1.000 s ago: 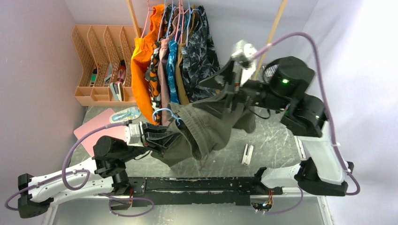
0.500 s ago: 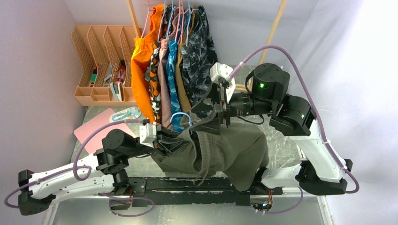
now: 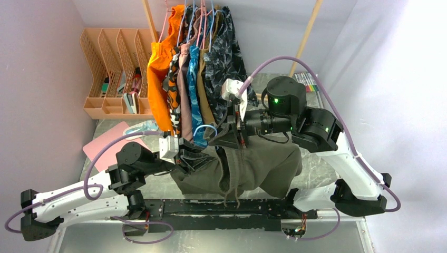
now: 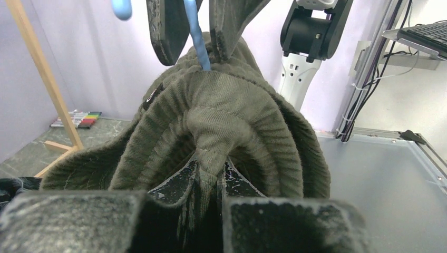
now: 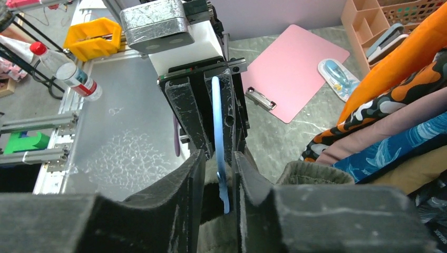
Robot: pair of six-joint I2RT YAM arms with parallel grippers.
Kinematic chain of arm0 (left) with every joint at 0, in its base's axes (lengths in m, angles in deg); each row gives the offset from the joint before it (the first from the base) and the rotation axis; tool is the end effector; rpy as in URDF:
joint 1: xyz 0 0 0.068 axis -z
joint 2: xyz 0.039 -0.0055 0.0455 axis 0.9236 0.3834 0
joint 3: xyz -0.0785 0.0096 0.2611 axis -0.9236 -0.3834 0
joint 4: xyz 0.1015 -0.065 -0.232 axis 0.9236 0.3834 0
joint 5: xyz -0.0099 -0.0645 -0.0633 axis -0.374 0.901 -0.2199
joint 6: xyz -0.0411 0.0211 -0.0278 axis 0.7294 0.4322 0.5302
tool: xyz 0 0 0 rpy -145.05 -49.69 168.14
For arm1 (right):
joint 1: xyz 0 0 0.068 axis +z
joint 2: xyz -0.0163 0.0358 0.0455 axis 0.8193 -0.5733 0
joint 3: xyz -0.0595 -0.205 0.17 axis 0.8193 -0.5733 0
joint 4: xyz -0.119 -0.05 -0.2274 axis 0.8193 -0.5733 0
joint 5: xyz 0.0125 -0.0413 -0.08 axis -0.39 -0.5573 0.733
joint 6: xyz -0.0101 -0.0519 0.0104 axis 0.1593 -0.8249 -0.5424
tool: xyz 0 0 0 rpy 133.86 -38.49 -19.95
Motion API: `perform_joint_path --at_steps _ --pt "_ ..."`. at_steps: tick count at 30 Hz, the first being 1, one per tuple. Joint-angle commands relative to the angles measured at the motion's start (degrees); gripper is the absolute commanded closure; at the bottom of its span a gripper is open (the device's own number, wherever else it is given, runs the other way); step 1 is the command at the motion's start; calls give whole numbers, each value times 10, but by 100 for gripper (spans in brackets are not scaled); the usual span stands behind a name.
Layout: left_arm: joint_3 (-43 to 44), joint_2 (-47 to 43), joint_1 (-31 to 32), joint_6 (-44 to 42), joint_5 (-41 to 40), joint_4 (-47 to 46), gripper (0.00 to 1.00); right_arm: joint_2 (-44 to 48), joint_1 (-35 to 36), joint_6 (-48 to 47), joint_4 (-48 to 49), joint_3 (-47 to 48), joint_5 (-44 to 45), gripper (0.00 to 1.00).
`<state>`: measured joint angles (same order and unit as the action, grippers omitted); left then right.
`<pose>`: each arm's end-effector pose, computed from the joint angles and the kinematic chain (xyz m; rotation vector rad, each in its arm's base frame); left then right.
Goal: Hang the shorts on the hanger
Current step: Hang the shorts on the hanger.
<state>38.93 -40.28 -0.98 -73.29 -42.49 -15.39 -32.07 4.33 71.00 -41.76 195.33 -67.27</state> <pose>0.0603 -0.1608 0.3735 0.8924 1.0564 -1.2330 0.0917 0.1897 0.5229 -1.3111 1.4847 1.1788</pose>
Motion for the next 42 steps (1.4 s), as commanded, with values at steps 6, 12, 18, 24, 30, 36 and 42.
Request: perform_joint_path --at_steps 6,12,18,24,30,36,42 --pt "28 -11 0 0 -11 -34 93 7 6 -2 4 -13 23 100" --pt "27 -25 0 4 -53 -3 83 65 6 29 111 -76 47 100" --pt "47 -40 0 -3 -84 72 63 117 6 55 204 -130 73 100" --pt "85 -62 0 -13 -116 134 37 150 6 66 261 -161 110 100" --pt "141 -83 -1 -39 -133 184 0 163 6 69 279 -159 120 100" --pt "172 -133 -1 -59 -207 240 6 176 5 66 277 -142 118 100" --pt "184 -175 -1 -76 -274 280 10 198 6 81 302 -156 98 100"
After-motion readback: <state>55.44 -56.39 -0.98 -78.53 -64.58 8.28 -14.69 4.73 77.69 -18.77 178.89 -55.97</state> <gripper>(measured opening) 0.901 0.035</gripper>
